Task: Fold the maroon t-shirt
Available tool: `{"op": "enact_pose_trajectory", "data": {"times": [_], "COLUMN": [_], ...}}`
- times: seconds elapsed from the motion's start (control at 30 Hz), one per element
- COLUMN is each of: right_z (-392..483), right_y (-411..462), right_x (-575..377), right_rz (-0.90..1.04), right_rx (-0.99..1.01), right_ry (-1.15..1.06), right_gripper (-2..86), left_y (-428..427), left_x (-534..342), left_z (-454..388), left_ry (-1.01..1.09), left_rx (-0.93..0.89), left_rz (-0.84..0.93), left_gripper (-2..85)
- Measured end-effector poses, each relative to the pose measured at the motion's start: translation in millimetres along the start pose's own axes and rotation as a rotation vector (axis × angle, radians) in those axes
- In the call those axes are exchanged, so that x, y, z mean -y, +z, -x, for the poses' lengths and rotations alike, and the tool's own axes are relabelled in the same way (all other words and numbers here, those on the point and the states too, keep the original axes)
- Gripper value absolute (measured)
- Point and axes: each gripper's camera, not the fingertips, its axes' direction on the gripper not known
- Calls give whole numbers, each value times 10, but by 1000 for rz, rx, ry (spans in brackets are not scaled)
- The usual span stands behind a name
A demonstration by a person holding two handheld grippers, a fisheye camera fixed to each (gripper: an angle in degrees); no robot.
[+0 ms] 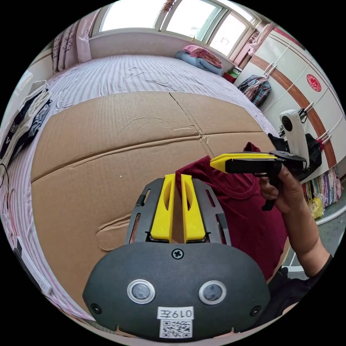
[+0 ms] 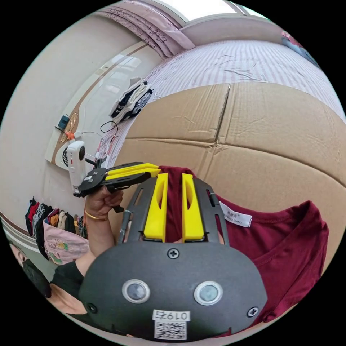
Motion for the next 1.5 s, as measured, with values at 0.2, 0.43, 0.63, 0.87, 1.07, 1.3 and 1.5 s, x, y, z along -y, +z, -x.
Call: {"op": "enact_pose_trajectory", "data": {"times": [0.2, 0.43, 0.63, 0.87, 1.07, 1.3, 1.5], "right_z": [-55, -91, -48, 126, 159, 92, 139], "right_y": [-242, -543, -787, -841, -937, -1043, -1133], "right_x": [363, 634, 736, 814, 861, 867, 831], "right_rz": [26, 29, -15, -2, 7, 18, 33], "right_rx": [15, 32, -1, -100, -102, -38, -67], "right_ry": [33, 33, 11, -42, -37, -42, -62], "right_gripper": [32, 16, -1, -7, -7, 1, 13], "left_y": [-26, -66, -117, -198, -292, -400, -580], "left_x": [-24, -38, -47, -59, -54, -98, -181], "left_z": [32, 84, 130, 122, 158, 394, 586], "left_ry": [5, 0, -2, 38, 55, -26, -96], "left_rx": [0, -4, -2, 28, 55, -60, -170], "left_rz": [-5, -7, -9, -16, -7, -19, -48], "left_gripper": [9, 10, 10, 10, 10, 9, 11]}}
